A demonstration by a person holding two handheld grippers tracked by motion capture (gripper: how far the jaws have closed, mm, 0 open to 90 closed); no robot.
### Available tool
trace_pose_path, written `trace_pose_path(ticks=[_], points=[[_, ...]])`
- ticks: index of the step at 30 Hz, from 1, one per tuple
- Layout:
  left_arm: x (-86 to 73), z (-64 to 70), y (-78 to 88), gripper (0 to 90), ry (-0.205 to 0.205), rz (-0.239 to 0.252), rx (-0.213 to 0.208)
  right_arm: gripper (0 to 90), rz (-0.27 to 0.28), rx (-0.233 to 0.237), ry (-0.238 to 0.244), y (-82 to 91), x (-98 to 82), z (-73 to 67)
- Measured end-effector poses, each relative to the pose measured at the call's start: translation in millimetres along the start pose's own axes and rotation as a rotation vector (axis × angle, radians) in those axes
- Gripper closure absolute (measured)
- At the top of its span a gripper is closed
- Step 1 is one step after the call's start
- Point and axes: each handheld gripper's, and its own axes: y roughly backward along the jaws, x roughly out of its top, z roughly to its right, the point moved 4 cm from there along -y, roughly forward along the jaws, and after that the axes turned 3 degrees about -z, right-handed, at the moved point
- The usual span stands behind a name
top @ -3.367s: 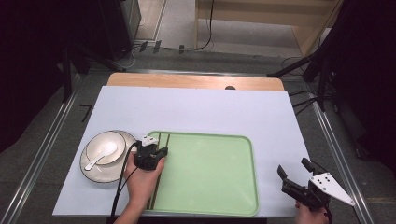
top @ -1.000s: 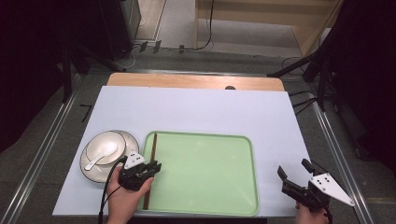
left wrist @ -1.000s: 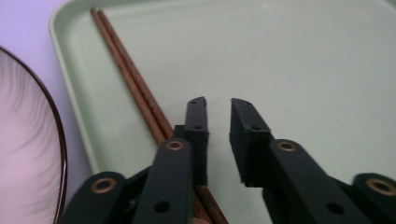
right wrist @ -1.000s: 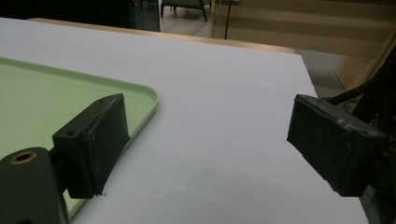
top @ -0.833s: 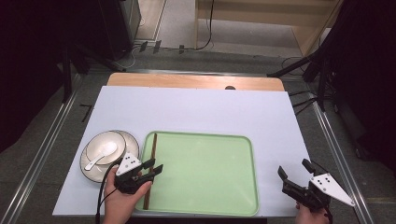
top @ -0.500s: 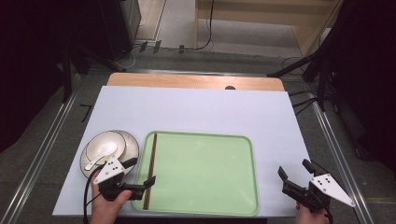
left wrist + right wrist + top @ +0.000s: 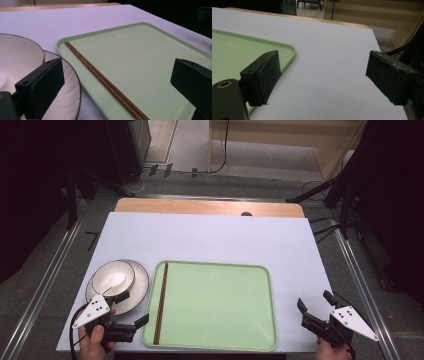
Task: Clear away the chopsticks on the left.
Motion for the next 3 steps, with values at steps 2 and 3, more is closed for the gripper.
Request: trace_pose_path(ticks=[2,3], points=[[0.1,-3.3,1.5,0.0,0.01,0.005,0.008,12.7,-0.002,-0.003,0.001,-0.4,0.1,0.0],[0.0,-3.9,2.0,0.0,0.013,0.007,0.007,12.7,-0.001,-0.002,0.006,-0.6,0.3,-0.3]])
